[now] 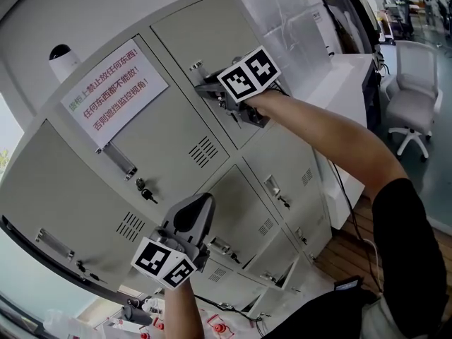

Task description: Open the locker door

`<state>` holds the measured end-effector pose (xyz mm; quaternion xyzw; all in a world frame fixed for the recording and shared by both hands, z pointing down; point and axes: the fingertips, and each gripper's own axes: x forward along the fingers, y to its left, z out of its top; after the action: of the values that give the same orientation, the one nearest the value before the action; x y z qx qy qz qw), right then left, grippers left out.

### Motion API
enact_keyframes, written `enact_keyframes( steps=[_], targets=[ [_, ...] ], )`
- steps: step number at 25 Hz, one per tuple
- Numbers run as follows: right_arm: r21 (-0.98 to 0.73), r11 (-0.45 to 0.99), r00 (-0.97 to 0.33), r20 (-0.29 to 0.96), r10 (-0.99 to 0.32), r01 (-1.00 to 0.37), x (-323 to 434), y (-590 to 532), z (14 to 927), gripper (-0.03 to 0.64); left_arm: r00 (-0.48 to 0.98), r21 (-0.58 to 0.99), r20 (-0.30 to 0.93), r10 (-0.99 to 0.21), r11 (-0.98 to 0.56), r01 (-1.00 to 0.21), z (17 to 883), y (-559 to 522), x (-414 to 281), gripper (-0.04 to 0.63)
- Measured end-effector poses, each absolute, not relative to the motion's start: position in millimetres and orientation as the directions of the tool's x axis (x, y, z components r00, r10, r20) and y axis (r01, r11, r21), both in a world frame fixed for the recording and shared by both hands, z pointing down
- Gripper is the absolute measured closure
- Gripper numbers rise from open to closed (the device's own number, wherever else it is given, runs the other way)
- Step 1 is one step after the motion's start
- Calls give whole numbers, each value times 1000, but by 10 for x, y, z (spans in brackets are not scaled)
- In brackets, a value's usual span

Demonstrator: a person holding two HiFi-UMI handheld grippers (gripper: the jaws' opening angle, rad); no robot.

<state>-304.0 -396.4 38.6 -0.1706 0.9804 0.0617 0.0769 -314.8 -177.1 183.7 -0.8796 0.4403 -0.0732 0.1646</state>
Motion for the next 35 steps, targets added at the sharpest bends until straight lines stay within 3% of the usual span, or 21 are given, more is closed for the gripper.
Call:
enact_keyframes(
  steps=[3, 17, 35],
  targets=[
    [63, 947, -937, -182, -298, -314, -3014, -3966, 379, 512, 593, -356, -22, -805, -548, -757, 1831, -1761, -3157, 577],
    [48, 975, -960, -191, -206, -218, -2799, -3790, 373, 514, 631, -288, -36, -775, -597, -749, 1865, -1799, -2915, 577],
    [80, 996, -985, -174, -16, -30, -2106, -3455, 394, 506, 590, -305, -52, -806, -549, -778, 1796, -2006, -2409, 577]
  ],
)
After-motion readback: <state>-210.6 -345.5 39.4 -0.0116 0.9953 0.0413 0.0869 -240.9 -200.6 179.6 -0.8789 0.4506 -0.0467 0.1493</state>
